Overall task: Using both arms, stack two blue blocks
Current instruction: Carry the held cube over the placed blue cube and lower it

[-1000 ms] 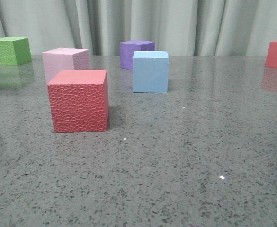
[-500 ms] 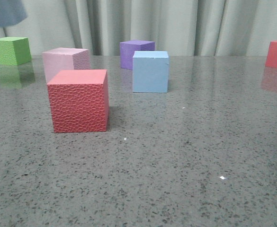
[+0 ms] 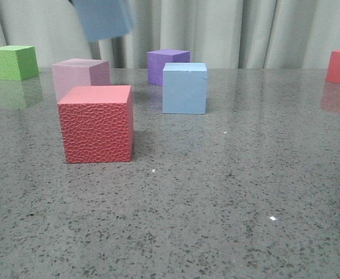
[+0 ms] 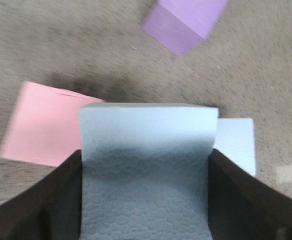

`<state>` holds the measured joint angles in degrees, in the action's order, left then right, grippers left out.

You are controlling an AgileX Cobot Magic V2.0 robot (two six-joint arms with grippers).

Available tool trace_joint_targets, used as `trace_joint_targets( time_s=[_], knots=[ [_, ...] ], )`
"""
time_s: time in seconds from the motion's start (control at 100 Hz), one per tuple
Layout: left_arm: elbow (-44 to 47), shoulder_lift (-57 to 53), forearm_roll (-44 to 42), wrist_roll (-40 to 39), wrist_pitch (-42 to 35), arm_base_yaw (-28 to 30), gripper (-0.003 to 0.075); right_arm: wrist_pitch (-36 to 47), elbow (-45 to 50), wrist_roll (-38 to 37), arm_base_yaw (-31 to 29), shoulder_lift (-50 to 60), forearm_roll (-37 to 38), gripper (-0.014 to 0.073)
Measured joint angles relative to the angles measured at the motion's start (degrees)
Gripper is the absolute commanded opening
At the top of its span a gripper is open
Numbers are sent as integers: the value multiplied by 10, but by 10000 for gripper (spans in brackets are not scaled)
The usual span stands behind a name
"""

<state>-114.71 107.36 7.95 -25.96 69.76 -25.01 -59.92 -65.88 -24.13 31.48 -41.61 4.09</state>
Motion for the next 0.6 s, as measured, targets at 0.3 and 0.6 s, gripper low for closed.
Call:
trace_joint_targets(
  time_s=[0.3, 0.6],
  knots=[
    [-45, 60, 0, -29, -11, -56, 309, -14, 0, 1, 0, 0, 10, 611],
    [-54, 76, 10, -33, -23, -74, 309, -20, 0, 1, 0, 0, 14, 611]
  ],
)
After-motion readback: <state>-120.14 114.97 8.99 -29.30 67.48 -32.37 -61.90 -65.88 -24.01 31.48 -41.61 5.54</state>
